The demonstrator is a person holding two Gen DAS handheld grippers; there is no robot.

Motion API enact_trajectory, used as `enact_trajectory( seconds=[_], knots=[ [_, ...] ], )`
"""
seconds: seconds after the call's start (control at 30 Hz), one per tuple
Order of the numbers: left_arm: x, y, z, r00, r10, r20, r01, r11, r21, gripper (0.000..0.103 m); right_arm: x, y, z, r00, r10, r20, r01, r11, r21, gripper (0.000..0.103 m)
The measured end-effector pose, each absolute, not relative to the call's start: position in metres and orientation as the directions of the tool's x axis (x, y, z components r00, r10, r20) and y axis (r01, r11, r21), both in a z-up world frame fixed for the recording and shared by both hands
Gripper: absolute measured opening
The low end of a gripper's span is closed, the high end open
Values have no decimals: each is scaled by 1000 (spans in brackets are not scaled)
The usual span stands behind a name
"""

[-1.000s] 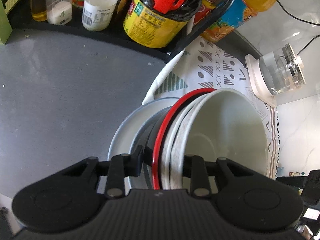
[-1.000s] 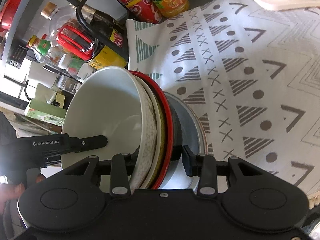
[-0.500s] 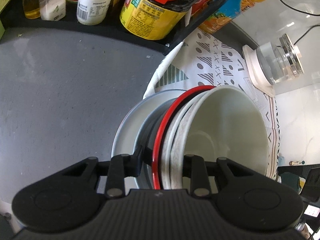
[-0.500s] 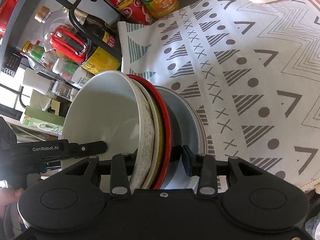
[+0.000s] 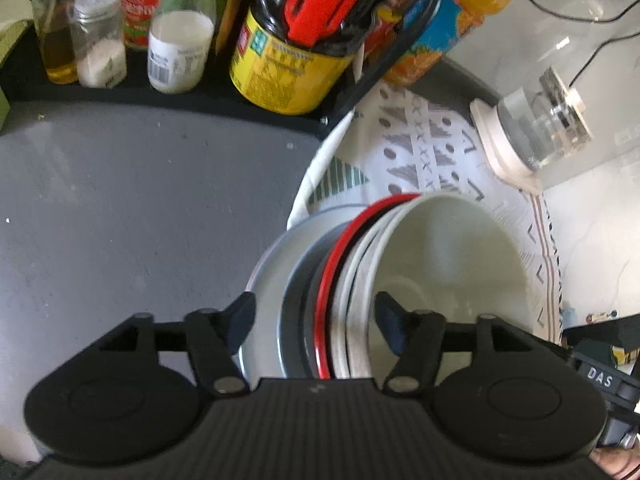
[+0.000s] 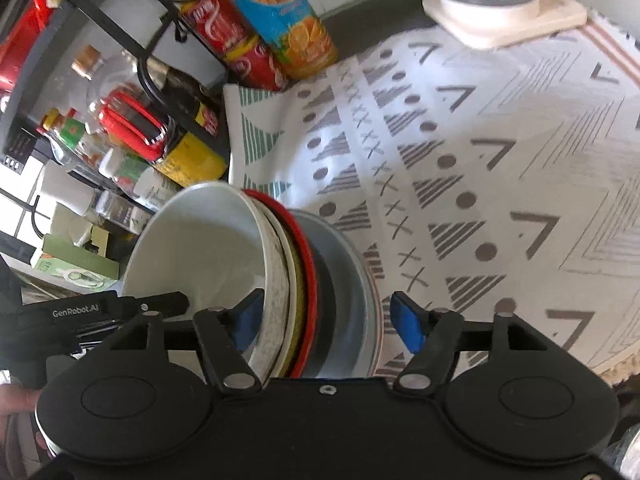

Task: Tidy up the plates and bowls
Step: 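Lift the red bowl stack with both grippers and lower it onto the plates, then open both grippers and pull them back from the stack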

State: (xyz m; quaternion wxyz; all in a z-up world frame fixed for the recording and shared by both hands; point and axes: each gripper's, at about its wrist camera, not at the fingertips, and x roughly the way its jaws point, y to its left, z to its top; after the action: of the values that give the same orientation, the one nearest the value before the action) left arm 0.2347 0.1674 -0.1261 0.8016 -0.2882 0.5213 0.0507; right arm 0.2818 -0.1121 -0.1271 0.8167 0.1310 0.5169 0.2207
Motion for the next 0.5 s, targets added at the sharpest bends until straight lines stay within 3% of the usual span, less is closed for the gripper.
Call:
enact_trajectory(
  seconds=[0.03, 0.17, 0.23, 0.5],
  knots=[
    [235, 168, -123, 456, -202, -867, -389, 830, -399, 73, 281, -115, -123, 382, 491, -783, -230, 871, 435, 78],
    [234, 165, -113, 473, -149, -868, -408, 836, -366, 81, 276, -127, -109, 438, 485, -757, -255, 875, 412, 88],
    [232, 161, -105, 489, -128, -863, -410, 840, -357, 87, 273, -136, -102, 465, 492, -736, -260, 870, 418, 103],
    [205, 135, -70, 543, -28, -839, -413, 861, -296, 103, 251, -171, -66, 564, 467, -681, -286, 884, 369, 103]
  ],
)
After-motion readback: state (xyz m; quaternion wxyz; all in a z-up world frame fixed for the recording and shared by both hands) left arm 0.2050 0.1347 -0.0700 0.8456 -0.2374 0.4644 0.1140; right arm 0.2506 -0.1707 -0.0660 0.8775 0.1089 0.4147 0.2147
